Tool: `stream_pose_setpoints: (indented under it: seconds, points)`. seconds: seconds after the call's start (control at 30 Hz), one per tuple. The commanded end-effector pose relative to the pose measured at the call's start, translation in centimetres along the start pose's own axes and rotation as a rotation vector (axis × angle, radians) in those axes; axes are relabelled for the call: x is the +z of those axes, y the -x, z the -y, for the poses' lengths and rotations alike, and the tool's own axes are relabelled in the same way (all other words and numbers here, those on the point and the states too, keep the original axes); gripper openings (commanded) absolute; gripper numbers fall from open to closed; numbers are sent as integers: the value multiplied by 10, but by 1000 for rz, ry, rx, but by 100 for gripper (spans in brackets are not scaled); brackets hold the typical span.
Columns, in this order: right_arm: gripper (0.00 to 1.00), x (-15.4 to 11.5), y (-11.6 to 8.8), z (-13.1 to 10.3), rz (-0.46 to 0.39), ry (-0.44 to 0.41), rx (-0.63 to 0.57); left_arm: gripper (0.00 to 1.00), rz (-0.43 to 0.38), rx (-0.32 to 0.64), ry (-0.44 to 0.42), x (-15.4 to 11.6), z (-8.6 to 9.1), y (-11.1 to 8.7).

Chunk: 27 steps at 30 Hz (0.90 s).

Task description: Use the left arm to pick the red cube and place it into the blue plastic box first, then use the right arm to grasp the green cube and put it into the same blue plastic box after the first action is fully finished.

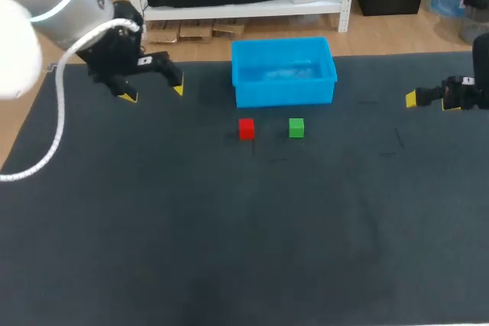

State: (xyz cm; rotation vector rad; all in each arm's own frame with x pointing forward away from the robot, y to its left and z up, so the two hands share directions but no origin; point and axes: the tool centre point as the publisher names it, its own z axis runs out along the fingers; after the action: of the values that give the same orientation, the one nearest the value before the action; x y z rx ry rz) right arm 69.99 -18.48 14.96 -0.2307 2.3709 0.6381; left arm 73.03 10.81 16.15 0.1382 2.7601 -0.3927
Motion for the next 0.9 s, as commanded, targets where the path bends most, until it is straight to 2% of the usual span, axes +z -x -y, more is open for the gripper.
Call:
stream_pose_setpoints:
  seconds: [0.03, 0.47, 0.9]
  points:
    - [100, 0, 0, 0, -1, -2, 0, 100, -22, -5, 72, 3, 9, 7]
    - [100, 0, 0, 0, -1, -2, 0, 100, -58, -19, 100, 8, 30, 13]
    - [100, 0, 0, 0, -1, -2, 0, 100, -91, -44, 122, 15, 40, 17]
